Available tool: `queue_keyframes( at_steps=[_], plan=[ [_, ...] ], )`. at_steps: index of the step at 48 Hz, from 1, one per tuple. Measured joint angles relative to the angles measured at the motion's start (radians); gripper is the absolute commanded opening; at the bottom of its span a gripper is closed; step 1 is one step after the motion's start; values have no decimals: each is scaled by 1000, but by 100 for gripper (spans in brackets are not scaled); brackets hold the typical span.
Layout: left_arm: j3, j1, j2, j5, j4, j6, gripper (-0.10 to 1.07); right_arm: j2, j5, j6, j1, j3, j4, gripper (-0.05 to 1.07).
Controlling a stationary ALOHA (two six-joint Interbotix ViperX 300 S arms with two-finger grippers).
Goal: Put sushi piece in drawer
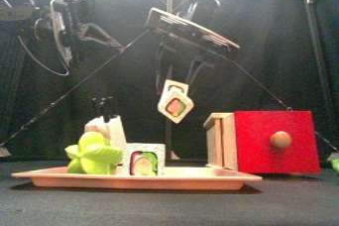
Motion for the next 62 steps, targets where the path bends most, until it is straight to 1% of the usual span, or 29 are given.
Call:
queue_keyframes(
  at_steps=[11,27,37,45,50,56,62],
  plan=[
    [0,-2,2,0,0,0,24,-123,9,2,-2,97,-5,50],
    [0,-2,0,0,2,0,24,-339,12,18,-12,282,-6,50],
    [0,0,0,0,0,0,24,-433,-12,20,-21,399,14,51],
    [0,0,0,0,2,2,24,-488,-67,20,-54,486,31,51],
    [0,2,0,0,0,0,24,-503,-107,15,-69,525,40,51],
    [0,3,0,0,2,0,24,-506,-158,9,-80,546,51,51],
    [2,3,0,0,2,0,24,-506,-172,8,-87,554,52,54]
  ],
)
